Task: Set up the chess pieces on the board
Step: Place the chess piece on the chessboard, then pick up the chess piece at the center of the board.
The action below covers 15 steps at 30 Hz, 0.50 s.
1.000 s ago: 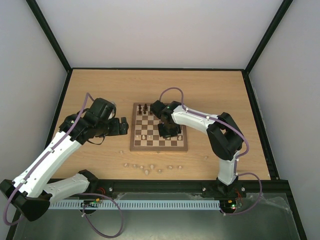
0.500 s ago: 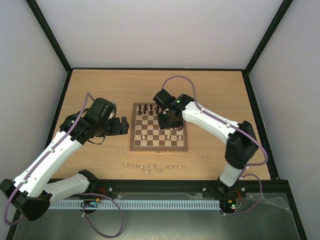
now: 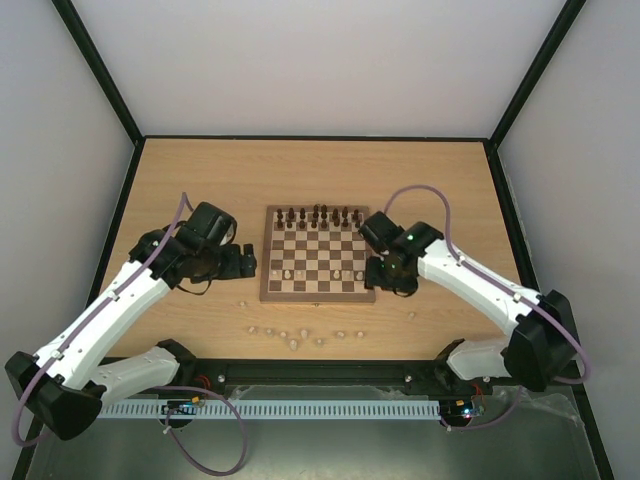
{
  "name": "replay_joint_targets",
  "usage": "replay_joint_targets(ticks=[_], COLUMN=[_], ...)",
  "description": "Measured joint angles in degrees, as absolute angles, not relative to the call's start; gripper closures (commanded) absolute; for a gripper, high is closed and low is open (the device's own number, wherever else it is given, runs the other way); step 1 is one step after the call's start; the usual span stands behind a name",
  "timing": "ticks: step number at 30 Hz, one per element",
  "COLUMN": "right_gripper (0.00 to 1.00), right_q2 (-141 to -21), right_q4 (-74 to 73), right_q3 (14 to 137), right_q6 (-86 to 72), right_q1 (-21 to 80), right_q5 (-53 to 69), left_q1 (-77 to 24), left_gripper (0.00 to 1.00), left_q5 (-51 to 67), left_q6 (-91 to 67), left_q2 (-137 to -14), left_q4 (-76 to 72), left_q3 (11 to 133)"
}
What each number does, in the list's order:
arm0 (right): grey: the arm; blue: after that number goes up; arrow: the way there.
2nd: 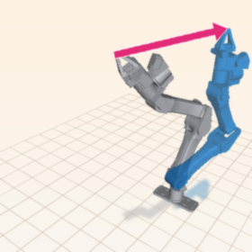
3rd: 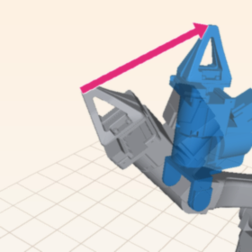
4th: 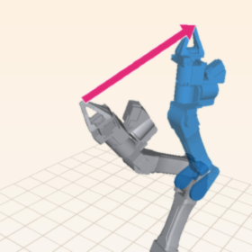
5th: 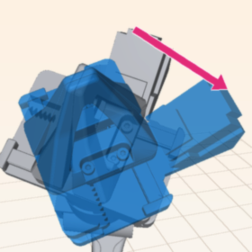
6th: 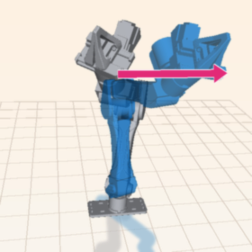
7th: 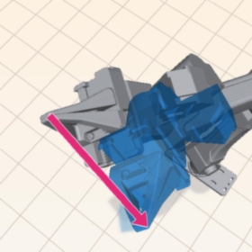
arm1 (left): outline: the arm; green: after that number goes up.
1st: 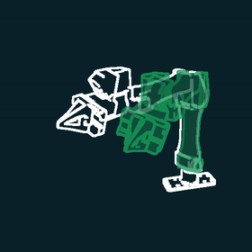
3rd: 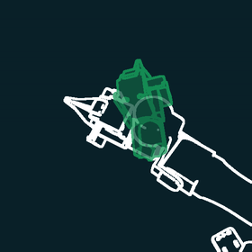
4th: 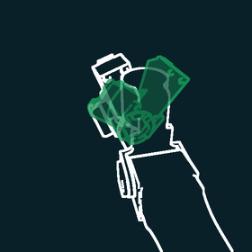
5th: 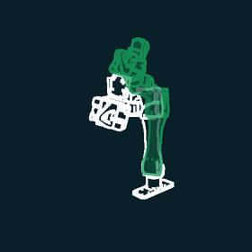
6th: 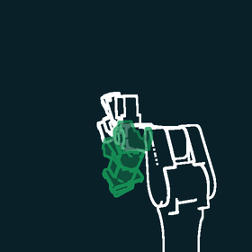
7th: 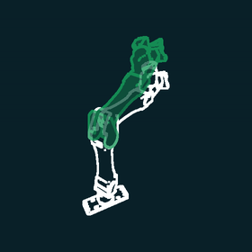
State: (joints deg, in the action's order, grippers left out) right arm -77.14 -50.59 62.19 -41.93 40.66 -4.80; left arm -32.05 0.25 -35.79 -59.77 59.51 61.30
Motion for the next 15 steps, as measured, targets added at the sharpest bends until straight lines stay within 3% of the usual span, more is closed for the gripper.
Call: replay_joint_targets(ticks=[6, 15], right_gripper=[0.39, 0.49], right_q2=[-69.3, -60.7], right_q4=[-52.4, -51.0], right_q3=[49.8, 36.6], right_q6=[-51.6, -61.6], right_q1=[40.4, 40.0], right_q5=[-7.0, -8.1], left_q1=[-32.1, -31.9], left_gripper=[0.01, 0.01], left_q5=[1.8, 2.9], left_q6=[-34.7, -33.4], left_q2=[-60.4, -60.8], left_q4=[58.0, 55.8], left_q3=[61.3, 61.3])
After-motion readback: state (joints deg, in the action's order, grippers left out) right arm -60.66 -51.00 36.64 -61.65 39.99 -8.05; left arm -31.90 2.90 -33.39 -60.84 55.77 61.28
